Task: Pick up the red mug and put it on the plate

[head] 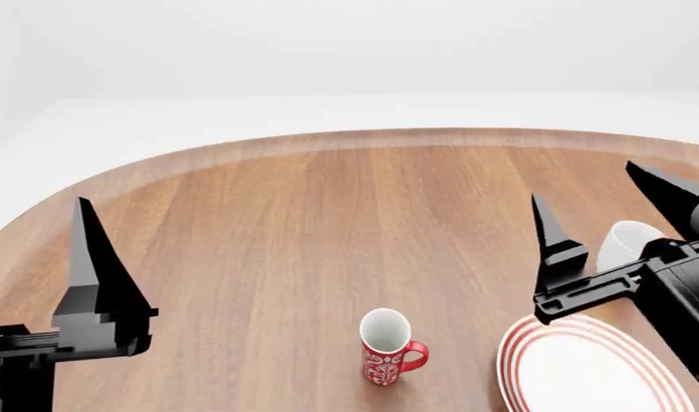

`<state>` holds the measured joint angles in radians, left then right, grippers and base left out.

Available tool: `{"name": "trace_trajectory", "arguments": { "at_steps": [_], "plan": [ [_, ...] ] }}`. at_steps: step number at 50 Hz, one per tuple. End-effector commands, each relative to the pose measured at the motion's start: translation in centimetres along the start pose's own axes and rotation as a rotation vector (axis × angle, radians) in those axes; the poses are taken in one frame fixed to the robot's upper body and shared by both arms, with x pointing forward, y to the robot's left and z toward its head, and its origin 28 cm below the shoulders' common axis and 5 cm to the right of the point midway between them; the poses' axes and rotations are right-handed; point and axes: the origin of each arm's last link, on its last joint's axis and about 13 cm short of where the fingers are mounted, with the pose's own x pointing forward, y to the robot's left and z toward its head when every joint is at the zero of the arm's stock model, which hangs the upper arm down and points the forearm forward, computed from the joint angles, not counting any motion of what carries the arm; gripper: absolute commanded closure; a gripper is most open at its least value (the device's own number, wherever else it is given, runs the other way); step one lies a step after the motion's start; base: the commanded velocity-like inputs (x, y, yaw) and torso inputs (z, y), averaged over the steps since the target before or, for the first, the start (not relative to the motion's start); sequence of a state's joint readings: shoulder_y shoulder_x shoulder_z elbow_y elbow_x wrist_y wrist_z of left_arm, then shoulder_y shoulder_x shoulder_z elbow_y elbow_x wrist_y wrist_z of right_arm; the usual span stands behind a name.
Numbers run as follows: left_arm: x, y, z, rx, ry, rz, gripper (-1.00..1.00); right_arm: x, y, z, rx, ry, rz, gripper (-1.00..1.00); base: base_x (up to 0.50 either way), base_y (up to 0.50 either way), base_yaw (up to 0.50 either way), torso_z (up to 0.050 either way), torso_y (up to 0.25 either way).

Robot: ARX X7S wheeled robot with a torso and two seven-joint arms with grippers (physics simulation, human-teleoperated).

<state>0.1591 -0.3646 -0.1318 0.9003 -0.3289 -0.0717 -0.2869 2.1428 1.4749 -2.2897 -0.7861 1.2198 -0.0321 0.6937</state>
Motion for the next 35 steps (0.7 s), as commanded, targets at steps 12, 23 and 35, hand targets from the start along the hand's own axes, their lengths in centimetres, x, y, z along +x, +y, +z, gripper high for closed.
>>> {"name": "trace_trajectory", "arguments": {
  "at_steps": [12, 23, 35],
  "plan": [
    [0.0, -0.1, -0.1, 0.002, 0.005, -0.004, -1.0, 2.0, -4.3, -3.5, -0.062, 0.235, 0.342, -1.0, 0.0, 0.0, 0.0, 0.0, 0.0],
    [0.0, -0.1, -0.1, 0.002, 0.006, -0.005, -1.0, 3.1, -4.5, -4.9, -0.094, 0.368, 0.455, -1.0, 0.0, 0.0, 0.0, 0.0, 0.0],
    [0.0, -0.1, -0.2, 0.001, 0.007, -0.004, -1.0, 3.1, -4.6, -4.4, -0.084, 0.347, 0.375, -1.0, 0.0, 0.0, 0.0, 0.0, 0.0]
  ]
}}
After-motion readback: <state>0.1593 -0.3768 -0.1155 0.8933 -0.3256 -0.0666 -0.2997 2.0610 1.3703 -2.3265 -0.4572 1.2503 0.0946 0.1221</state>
